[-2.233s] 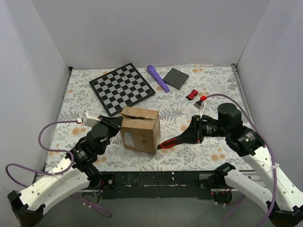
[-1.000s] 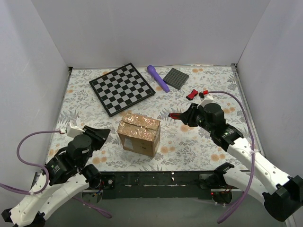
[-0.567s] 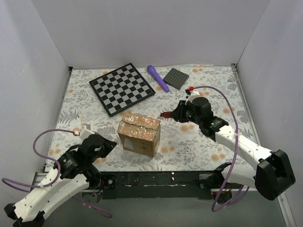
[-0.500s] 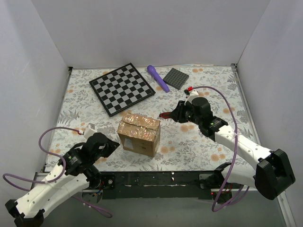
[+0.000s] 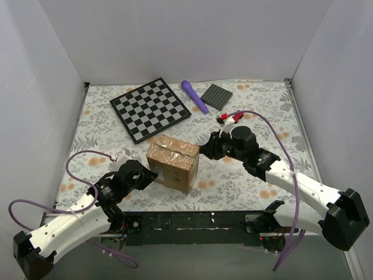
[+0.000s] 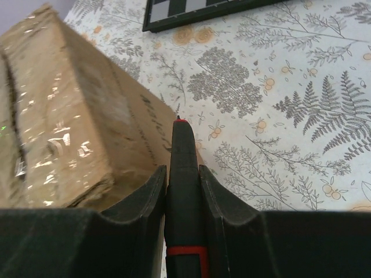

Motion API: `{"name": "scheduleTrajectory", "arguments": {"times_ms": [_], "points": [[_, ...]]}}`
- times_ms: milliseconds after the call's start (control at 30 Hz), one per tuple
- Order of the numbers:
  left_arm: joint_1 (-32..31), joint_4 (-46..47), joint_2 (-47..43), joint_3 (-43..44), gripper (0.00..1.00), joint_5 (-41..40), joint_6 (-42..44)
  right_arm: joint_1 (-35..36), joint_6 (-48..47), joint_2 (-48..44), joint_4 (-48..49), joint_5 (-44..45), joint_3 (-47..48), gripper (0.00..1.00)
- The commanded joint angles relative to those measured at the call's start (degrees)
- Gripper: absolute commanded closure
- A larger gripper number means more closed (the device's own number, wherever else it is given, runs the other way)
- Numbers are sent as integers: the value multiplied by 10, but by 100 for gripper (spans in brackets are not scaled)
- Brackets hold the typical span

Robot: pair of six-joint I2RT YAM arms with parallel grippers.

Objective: Unpack the express box
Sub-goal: Adjust the express box at the center of the board.

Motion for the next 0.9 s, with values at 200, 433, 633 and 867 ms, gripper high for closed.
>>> {"name": "scheduleTrajectory", "arguments": {"times_ms": [200, 433, 633, 867], "points": [[5, 199, 183, 24, 78, 2, 135, 71, -13, -95, -22, 60, -14, 99], [58, 288, 233, 27, 51, 45, 179, 110, -3, -93, -28, 73, -23, 99], [116, 284, 233, 35, 26, 55, 189, 110, 18, -119, -87, 175, -7, 99], [121, 223, 163, 78, 18, -26, 195, 107, 62, -237, -147, 429, -14, 99]]}}
